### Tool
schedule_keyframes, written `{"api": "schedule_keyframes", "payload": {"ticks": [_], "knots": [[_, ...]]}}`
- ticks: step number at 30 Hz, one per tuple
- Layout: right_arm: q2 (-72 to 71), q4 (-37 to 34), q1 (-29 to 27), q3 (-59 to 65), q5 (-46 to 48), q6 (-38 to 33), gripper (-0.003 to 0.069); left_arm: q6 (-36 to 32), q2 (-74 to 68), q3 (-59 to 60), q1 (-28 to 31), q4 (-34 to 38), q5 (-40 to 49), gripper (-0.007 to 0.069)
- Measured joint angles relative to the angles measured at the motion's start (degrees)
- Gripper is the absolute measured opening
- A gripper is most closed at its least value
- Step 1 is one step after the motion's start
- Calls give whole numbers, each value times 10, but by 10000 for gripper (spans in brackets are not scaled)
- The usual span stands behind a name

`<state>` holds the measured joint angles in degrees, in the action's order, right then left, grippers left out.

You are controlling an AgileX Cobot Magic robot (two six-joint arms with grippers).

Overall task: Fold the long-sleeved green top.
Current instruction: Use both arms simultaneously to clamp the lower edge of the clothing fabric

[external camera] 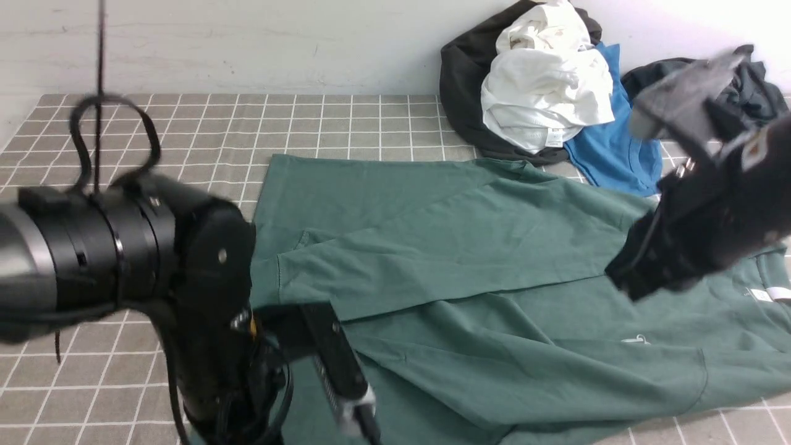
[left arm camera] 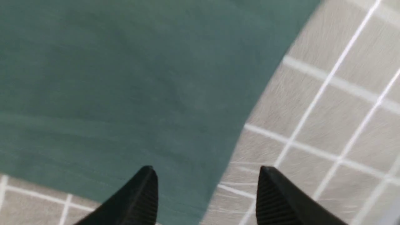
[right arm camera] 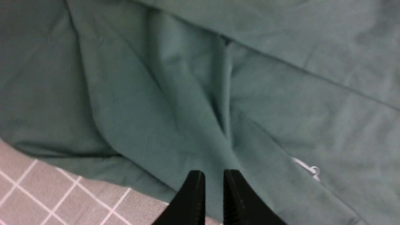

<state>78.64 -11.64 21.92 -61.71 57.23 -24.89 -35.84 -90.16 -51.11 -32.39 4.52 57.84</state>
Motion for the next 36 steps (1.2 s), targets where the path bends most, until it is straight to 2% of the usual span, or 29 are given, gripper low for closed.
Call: {"api": "schedule_keyframes", "payload": {"ticks": [3,8,16,26,30,34,36], "knots": [[-1,-11,19,52,-54,-18,87,-7,-16,26,-4,-32,-38,395],[-4,-18,36,65,-95,-28,87,-16,-47,33,-5,-36,-56,395],[-5,-20,36,65,-98,-30,87,-22,-58,54,-5,-41,-63,395],[-5,-30,36,65,-98,-30,87,-24,6,148,-9,-103,-169,388],[-5,-30,36,65,-101,-30,87,-25,11,154,-10,-107,-175,294],[-5,-30,36,65,-102,-34,87,-21,18,154,-10,-150,-199,91],[-5,-30,36,65,-102,-39,87,-17,30,154,-10,-161,-202,26]]}}
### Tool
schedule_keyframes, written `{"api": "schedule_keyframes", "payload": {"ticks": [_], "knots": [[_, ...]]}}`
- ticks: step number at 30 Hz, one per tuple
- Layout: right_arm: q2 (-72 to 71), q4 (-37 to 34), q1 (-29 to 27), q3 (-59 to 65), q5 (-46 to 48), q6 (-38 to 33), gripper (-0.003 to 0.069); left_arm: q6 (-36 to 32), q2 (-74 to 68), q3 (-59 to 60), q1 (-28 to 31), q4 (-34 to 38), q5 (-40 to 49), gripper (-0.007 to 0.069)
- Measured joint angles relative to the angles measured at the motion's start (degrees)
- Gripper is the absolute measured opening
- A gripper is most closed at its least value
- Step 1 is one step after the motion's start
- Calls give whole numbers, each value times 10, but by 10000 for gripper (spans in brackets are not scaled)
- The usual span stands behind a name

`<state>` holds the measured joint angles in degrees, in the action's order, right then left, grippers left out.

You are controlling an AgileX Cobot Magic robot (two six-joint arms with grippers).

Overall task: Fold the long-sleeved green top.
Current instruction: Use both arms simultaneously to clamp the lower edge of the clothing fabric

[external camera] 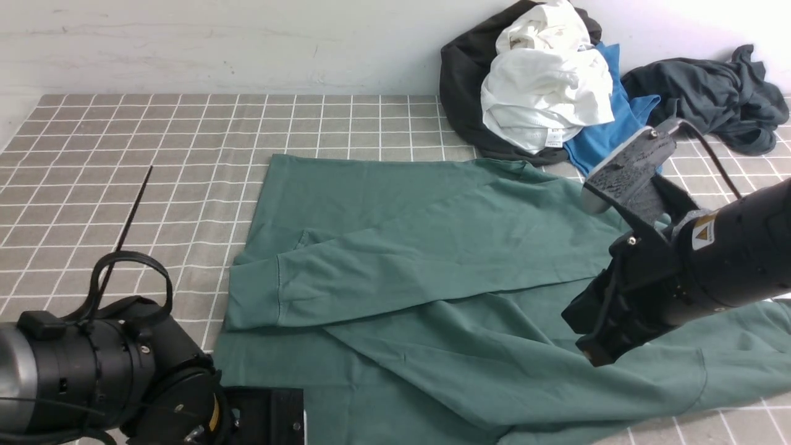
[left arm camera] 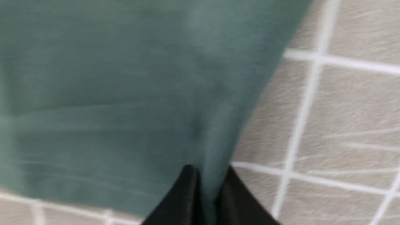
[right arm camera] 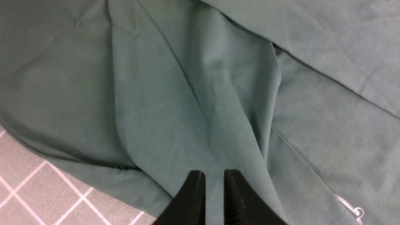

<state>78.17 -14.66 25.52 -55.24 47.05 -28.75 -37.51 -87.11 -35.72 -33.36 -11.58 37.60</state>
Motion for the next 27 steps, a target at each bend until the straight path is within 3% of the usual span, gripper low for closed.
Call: {"api": "schedule_keyframes", "payload": {"ticks": [9,13,19,27], "knots": [[-23,2,0,0,13,-43,87,73,119,-2,3,-10,65,2],[-53,19,0,0,35,-44,87,98,189,-2,37,-17,129,6],[-54,71,0,30,84,-44,125,101,252,-2,85,-15,135,6],[-23,240,0,186,33,-42,452,101,272,-1,107,-2,109,13]]}}
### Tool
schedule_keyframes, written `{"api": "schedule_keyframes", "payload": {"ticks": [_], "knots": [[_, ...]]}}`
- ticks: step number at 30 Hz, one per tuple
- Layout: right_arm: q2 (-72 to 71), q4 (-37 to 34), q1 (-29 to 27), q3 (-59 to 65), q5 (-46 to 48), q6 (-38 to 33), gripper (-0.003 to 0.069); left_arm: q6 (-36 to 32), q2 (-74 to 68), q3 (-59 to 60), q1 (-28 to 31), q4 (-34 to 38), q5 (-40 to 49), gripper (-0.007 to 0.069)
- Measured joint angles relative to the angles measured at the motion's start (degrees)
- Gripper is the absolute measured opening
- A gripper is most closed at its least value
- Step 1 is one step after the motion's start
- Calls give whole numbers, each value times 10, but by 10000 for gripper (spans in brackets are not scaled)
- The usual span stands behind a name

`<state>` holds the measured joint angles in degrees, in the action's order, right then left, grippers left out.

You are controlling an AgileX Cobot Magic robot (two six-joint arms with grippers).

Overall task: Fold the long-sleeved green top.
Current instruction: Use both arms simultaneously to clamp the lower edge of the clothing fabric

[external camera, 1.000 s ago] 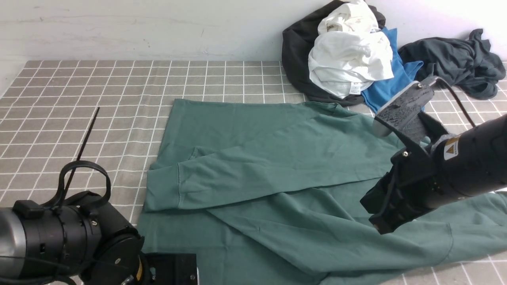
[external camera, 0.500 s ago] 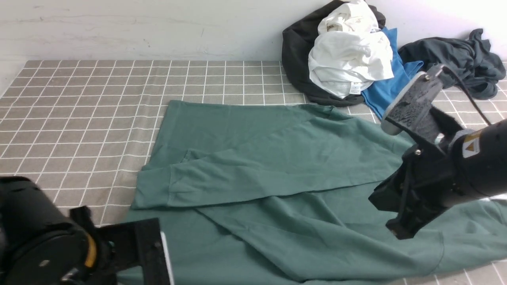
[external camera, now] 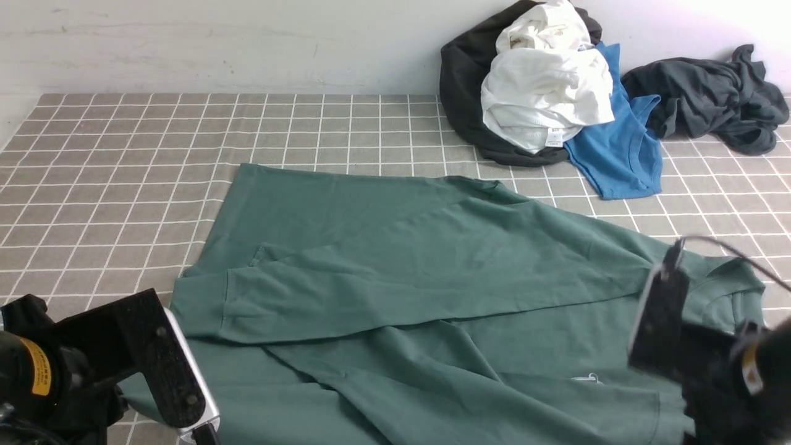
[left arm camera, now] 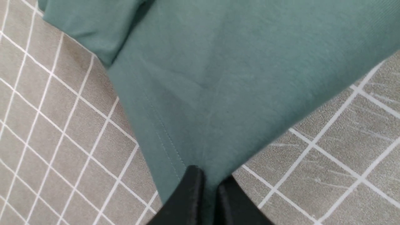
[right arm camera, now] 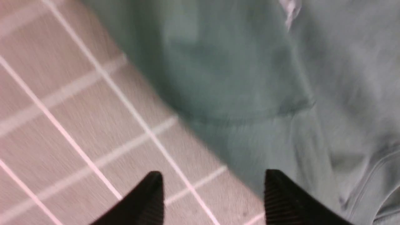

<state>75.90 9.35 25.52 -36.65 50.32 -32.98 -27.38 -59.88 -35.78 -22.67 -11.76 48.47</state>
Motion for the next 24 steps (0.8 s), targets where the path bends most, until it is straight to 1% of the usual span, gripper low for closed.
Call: {"api": "schedule_keyframes", "payload": {"ticks": [2,3,4,6,7,10,11,12,13,15,17,18,19,20,24], "knots": [[5,31,0,27,-23,6,484,0,0,0,1,2,-3,13],[9,72,0,52,-66,23,505,1,0,1,1,7,-4,13],[9,77,0,58,-78,29,507,1,0,1,1,8,-4,13],[17,134,0,84,-146,79,500,1,0,1,1,17,-4,13],[21,156,0,91,-170,107,484,1,0,1,1,19,-5,13],[38,225,0,99,-208,190,395,6,0,1,1,25,-5,13],[44,240,0,100,-211,207,363,11,0,1,1,25,-5,13],[45,243,0,101,-211,215,347,14,0,1,1,25,-6,13],[52,265,0,101,-212,243,267,29,0,1,1,26,-6,13],[52,275,0,101,-211,274,138,59,0,-1,1,26,-5,13],[48,275,0,101,-206,290,63,90,0,-8,1,27,-2,13],[48,275,0,101,-205,292,55,97,0,-11,1,27,-1,13],[39,273,0,97,-191,302,15,123,0,-21,2,28,7,13],[33,268,0,90,-176,305,3,139,0,-30,5,29,14,13],[23,255,0,33,-93,307,-1,197,-2,-71,34,36,25,13]]}}
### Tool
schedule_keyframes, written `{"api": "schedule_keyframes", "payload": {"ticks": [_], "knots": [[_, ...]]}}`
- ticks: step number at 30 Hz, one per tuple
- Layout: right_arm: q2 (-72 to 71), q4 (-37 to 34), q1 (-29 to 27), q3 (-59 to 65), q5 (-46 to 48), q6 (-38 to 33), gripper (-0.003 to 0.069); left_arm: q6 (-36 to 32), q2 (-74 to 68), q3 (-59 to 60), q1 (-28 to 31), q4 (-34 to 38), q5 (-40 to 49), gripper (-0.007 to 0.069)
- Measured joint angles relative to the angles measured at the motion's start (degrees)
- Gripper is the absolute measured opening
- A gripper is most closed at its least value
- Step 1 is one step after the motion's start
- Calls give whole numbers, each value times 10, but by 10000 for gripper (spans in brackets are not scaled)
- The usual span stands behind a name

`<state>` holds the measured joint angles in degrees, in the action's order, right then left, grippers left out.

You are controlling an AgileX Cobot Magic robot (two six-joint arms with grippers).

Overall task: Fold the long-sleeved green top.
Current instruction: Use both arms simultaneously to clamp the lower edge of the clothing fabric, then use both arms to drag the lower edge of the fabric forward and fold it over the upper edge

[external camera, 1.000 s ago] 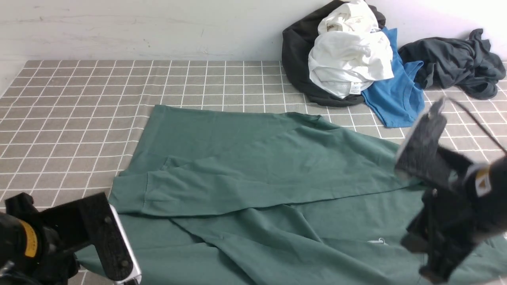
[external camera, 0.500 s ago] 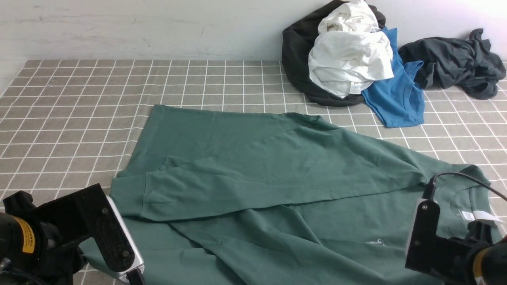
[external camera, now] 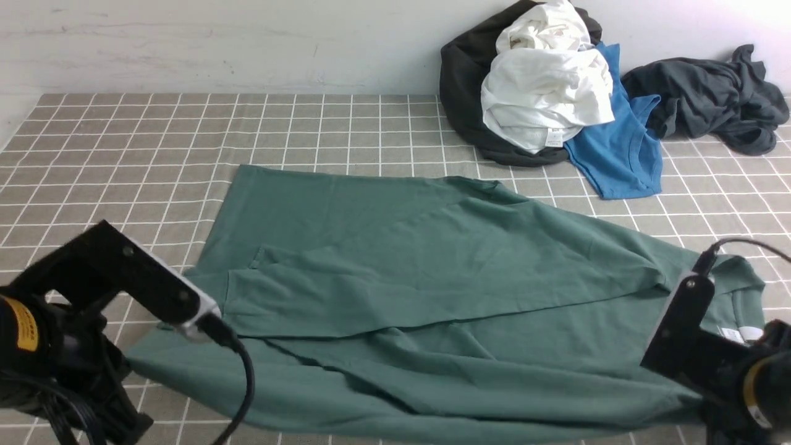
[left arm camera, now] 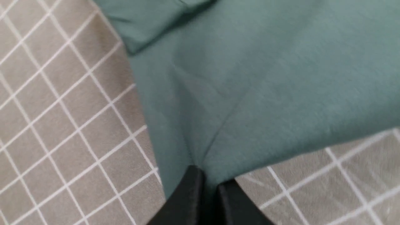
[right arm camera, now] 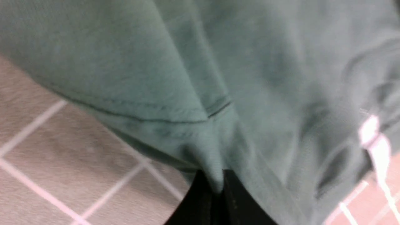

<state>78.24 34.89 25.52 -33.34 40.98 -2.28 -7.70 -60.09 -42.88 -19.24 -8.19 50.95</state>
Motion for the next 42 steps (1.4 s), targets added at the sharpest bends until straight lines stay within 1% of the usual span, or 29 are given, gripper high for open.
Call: {"api": "schedule_keyframes", "payload": {"ticks": [2,4,7,8,11,13,14,18,20,21,22,23,25,27,28,29,30,32,34,35,36,37,39,41,42], "knots": [[1,0,-2,-37,28,0,-2,24,-12,-32,24,7,-1,13],[6,0,-11,-66,29,0,-2,33,-32,-64,46,19,-3,13],[43,0,-50,-142,-7,0,-3,36,-100,-138,85,49,-20,13],[43,0,-53,-147,-10,0,-3,35,-105,-143,87,49,-22,13],[120,0,-98,-248,-52,-5,-3,12,-208,-235,110,72,-66,13],[170,1,-114,-307,-64,-16,-3,7,-276,-296,117,75,-87,13],[180,1,-115,-313,-65,-17,-3,7,-290,-309,117,75,-88,13],[285,3,-131,-430,-62,-34,-3,6,-440,-446,123,60,-113,13],[335,2,-134,-476,-45,-37,-3,7,-517,-518,124,53,-112,13],[335,1,-135,-480,-43,-37,-3,7,-524,-525,124,53,-112,13],[371,-10,-138,-515,-27,-37,-3,9,-579,-578,124,51,-102,13],[374,-13,-138,-518,-22,-37,-3,9,-592,-592,124,50,-101,14],[409,-38,-143,-553,-1,-32,4,14,-662,-666,124,48,-68,26],[425,-65,-147,-569,12,-30,32,22,-717,-734,124,48,-25,66],[428,-79,-148,-572,16,-30,62,28,-744,-773,124,44,-1,105],[428,-81,-148,-573,17,-30,67,29,-747,-779,124,44,8,112],[427,-94,-148,-579,26,-29,124,35,-775,-831,124,35,47,188],[424,-104,-148,-588,39,-27,180,38,-786,-868,124,25,72,260],[413,-124,-148,-606,62,-21,248,40,-787,-906,124,15,104,352],[410,-131,-148,-610,66,-19,258,40,-786,-909,124,15,109,359],[398,-150,-149,-625,79,-16,281,40,-781,-924,124,15,125,400],[391,-166,-149,-632,86,-16,291,40,-775,-930,124,19,139,419],[374,-221,-149,-645,100,-26,293,40,-764,-933,124,32,159,437],[363,-304,-149,-650,111,-73,262,35,-758,-937,124,59,183,433],[363,-353,-149,-652,118,-118,228,27,-756,-937,124,82,192,421]]}}
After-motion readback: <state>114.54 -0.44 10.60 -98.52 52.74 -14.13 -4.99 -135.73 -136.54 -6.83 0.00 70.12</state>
